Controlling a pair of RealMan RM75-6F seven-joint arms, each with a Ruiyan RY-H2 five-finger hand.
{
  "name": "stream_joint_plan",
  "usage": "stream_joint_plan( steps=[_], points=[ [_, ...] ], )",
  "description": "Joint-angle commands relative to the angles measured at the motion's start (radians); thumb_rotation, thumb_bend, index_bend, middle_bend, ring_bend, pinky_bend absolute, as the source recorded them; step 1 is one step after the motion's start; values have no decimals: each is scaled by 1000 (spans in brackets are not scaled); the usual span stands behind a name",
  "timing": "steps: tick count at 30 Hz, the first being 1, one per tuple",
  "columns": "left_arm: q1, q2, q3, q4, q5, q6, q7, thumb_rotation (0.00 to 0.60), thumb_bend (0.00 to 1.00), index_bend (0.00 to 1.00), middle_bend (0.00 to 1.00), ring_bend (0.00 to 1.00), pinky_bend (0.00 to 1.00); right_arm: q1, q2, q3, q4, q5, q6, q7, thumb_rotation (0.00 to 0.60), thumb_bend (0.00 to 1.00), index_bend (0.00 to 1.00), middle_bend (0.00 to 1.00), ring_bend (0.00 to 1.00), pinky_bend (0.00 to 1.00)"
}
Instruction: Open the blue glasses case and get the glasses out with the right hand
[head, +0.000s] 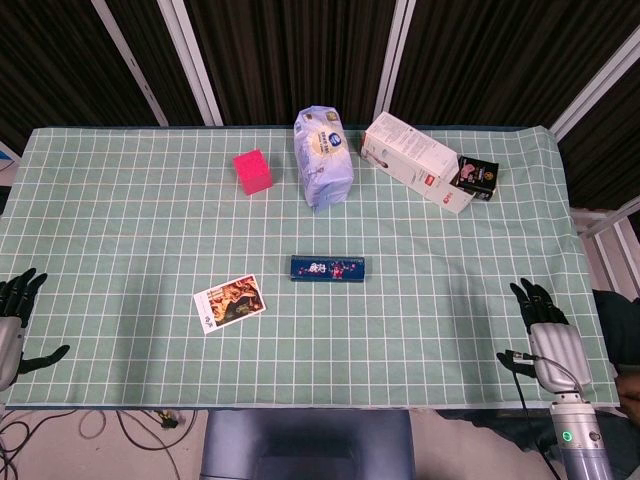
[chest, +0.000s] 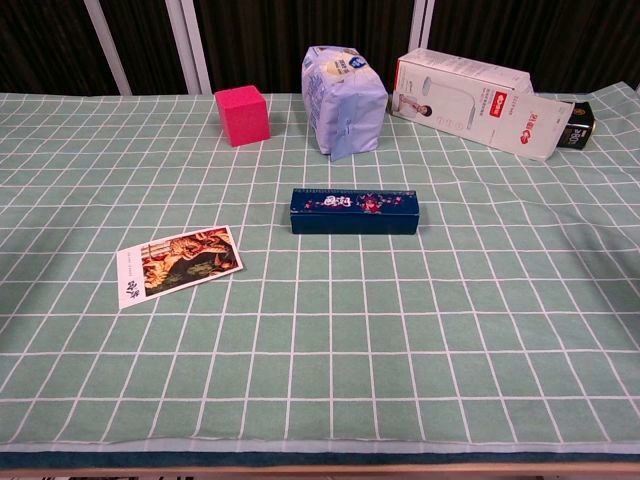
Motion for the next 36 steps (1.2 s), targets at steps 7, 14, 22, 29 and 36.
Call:
stream_joint_plan(
  steps=[7, 14, 22, 29, 36],
  points=[
    [-1, 6, -3, 4, -11, -9, -17, 600, 0, 0, 0, 0, 0, 28, 20, 11, -68, 14, -42, -36, 600, 51, 0, 0, 0, 242],
    [-4, 9, -4, -1, -16, -16, -11, 600, 0, 0, 0, 0, 0, 132, 49, 65, -151, 84, -175, -165, 600, 111, 0, 0, 0, 243],
    [-9, 12, -2, -8, -22, -29, 2, 600, 0, 0, 0, 0, 0, 313, 3, 155, -189, 281, -353, -355, 600, 162, 0, 0, 0, 242],
    [-12, 19, -4, -15, -37, -42, 0, 600, 0, 0, 0, 0, 0, 476, -109, 205, -138, 499, -439, -506, 600, 168, 11, 0, 0, 242],
    [-17, 25, -6, -19, -46, -56, -12, 600, 0, 0, 0, 0, 0, 628, -233, 229, -40, 670, -465, -609, 600, 173, 54, 0, 0, 242]
  ],
)
